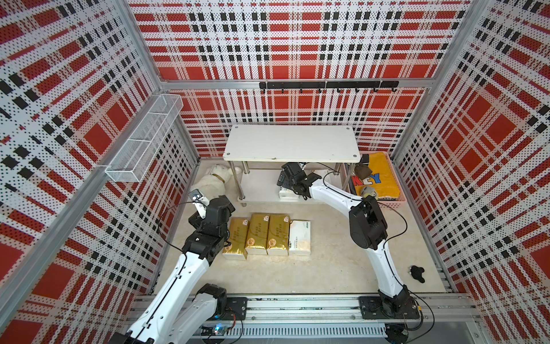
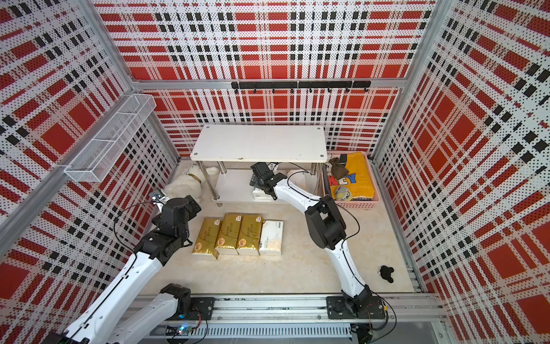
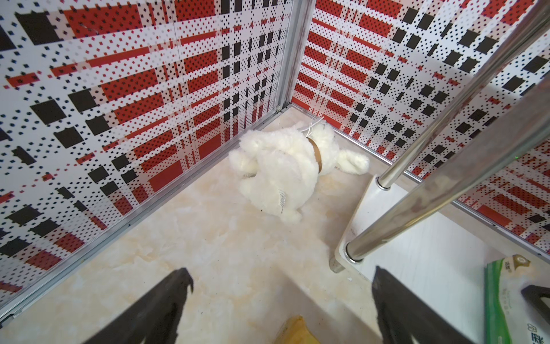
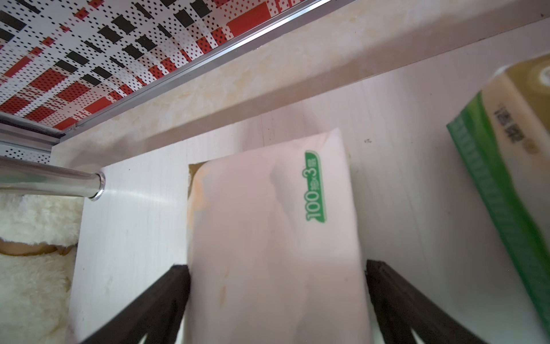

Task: Place the tissue boxes on the shelf by color
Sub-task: Place a box of tissues on the shelf.

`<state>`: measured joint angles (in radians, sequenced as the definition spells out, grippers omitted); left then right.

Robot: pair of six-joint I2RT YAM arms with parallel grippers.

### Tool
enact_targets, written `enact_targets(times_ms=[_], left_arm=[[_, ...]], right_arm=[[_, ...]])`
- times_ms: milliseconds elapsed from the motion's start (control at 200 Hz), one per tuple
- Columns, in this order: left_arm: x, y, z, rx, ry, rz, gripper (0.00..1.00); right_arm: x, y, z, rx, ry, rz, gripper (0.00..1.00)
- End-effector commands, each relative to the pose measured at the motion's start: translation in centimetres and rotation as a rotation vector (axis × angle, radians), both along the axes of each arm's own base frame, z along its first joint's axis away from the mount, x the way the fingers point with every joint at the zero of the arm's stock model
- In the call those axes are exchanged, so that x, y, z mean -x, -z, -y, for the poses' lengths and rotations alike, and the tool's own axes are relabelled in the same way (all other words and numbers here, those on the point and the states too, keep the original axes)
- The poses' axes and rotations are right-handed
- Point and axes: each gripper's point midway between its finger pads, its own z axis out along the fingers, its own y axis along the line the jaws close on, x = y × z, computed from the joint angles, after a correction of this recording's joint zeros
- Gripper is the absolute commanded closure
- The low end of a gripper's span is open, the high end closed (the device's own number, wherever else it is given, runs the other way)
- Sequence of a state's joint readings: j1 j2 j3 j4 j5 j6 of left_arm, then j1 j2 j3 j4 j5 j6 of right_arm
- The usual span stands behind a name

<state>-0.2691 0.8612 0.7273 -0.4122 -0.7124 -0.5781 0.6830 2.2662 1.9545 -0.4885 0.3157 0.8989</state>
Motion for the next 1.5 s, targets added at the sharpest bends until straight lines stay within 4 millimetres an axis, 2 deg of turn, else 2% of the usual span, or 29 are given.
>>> enact_targets(times_ms=[0, 341, 551, 686, 867, 997, 1263, 1493], left_arm=[[0.1, 0.3, -0.2, -0.003, -0.002, -0.005, 0.0], [0.1, 0.4, -0.2, 0.001, -0.003, -0.004, 0.0], [0.0, 0.4, -0.1, 0.003, -0.003, -0.003, 0.0], [0.0, 0.4, -0.1, 0.006, -0.001, 0.0, 0.0], [0.0, 0.4, -0.1, 0.007, -0.001, 0.002, 0.0], [0.0, 0.3, -0.1, 0.009, 0.001, 0.005, 0.0], [0.2, 0.1, -0.3, 0.005, -0.003, 0.013, 0.0], [0.2, 0.0, -0.3, 0.005, 0.001, 0.013, 0.0]], right_arm=[[-0.1, -3.1, 0.5, 0.018, -0.027, 0.063, 0.0], [0.0, -5.0, 1.0, 0.075, -0.066, 0.101, 0.0], [0.4, -6.6, 2.4, 0.105, -0.032, 0.131, 0.0], [0.6, -6.9, 2.9, 0.112, -0.018, 0.14, 0.0], [0.6, -7.3, 1.7, 0.065, -0.071, 0.167, 0.0], [0.4, -6.5, 0.5, 0.02, -0.094, 0.149, 0.0], [-0.3, -5.3, 0.9, -0.003, -0.013, 0.131, 0.0], [-1.1, -4.8, -0.2, -0.057, -0.016, 0.132, 0.02]])
